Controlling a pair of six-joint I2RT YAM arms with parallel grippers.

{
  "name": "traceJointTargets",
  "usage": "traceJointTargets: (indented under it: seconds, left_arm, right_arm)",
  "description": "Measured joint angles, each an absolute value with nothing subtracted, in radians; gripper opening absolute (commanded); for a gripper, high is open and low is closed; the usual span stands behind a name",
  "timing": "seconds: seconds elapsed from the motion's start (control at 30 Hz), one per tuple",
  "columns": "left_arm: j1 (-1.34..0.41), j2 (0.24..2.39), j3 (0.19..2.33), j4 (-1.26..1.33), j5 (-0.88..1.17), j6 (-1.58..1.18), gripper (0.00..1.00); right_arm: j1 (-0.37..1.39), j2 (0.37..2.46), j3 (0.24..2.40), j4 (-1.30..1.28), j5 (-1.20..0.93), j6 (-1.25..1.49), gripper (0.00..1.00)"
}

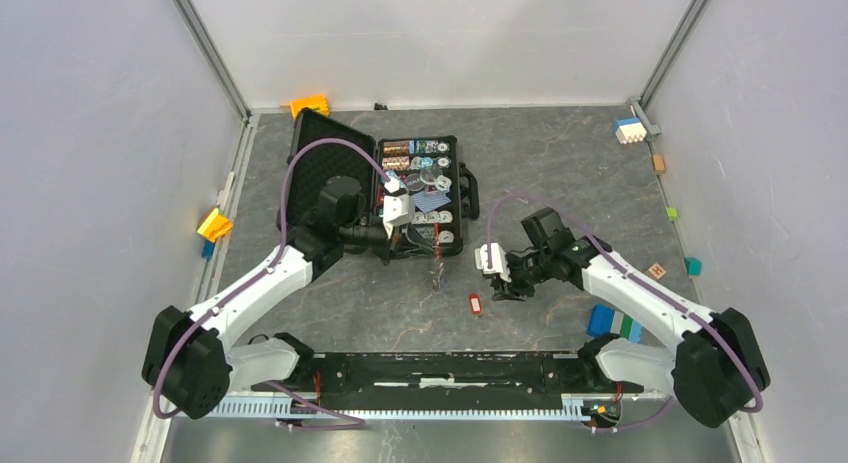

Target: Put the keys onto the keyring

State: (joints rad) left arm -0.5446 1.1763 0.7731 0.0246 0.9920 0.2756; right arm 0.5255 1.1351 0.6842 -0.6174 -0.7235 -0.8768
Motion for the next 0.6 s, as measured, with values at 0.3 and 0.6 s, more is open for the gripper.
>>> traceJointTargets:
  seconds: [0.3, 0.6]
  left_arm:
    - [-0.495, 1.144, 0.773, -0.15, 0.934, 0.334, 0.02]
    - [-0.477, 1.106, 0.772, -0.186, 0.916, 0.339, 0.02]
  right_arm:
    - [0.638, 1.249, 0.64, -0.529, -0.671, -0.889, 0.34]
    - [0.675, 1.328, 0.623, -0.508, -0.645, -0.889, 0.37]
